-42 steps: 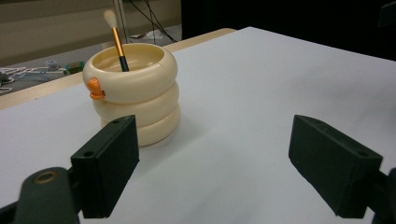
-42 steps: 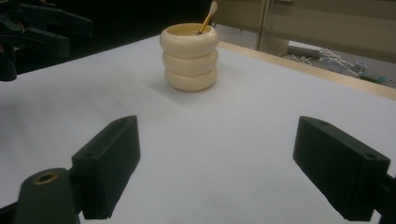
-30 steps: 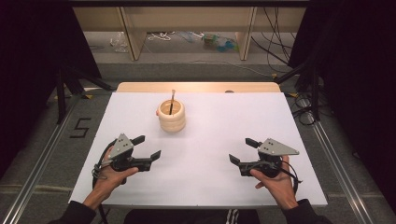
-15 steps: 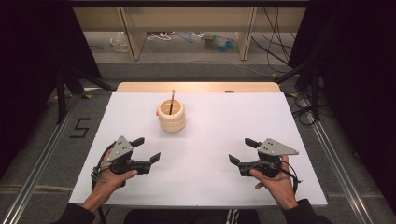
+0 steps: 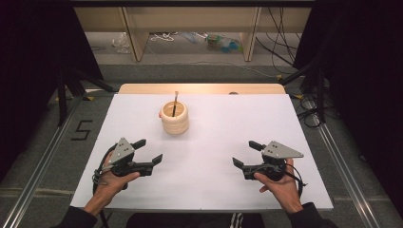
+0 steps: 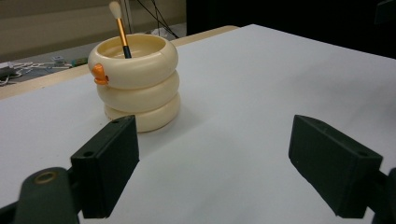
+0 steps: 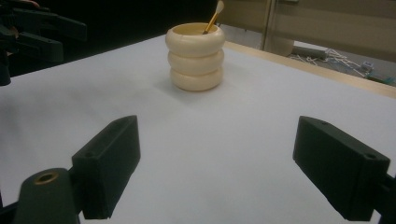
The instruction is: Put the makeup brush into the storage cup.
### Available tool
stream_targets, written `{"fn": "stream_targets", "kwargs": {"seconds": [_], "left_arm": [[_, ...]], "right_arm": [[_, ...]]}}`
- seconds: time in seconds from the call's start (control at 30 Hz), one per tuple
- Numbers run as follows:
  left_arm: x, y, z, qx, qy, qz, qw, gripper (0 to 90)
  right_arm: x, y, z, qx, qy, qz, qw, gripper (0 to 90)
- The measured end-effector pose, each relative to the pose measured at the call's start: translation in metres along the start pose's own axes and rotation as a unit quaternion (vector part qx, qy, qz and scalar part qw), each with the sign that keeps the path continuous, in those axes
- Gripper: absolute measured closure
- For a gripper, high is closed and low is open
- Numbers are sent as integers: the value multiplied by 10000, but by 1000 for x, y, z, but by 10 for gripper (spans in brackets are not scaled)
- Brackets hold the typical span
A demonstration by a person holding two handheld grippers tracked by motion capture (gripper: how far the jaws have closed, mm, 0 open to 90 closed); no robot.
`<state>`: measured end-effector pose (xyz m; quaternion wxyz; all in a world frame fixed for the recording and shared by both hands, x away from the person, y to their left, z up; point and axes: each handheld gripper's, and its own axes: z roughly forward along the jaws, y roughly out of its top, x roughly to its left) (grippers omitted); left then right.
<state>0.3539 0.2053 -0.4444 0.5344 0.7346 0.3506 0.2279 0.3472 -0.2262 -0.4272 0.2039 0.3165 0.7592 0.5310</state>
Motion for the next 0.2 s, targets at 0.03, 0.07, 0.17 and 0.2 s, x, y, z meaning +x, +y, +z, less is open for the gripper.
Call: {"fn": "stream_targets", "kwargs": {"seconds": [0.03,0.07,0.17,0.2], "left_arm": [[1,0,0,5,4,45,10000,157],[1,0,0,4,2,43,10000,157],[1,0,0,2,-17,60,10000,157],[0,0,0,7,-19,57,10000,157]], "right_arm": [[0,0,0,1,1,4,10000,159],[0,0,0,-14,1,0,10000,158],[0,0,0,-13,2,1,10000,158],[0,0,0,-12,1,1,10000,158]]}}
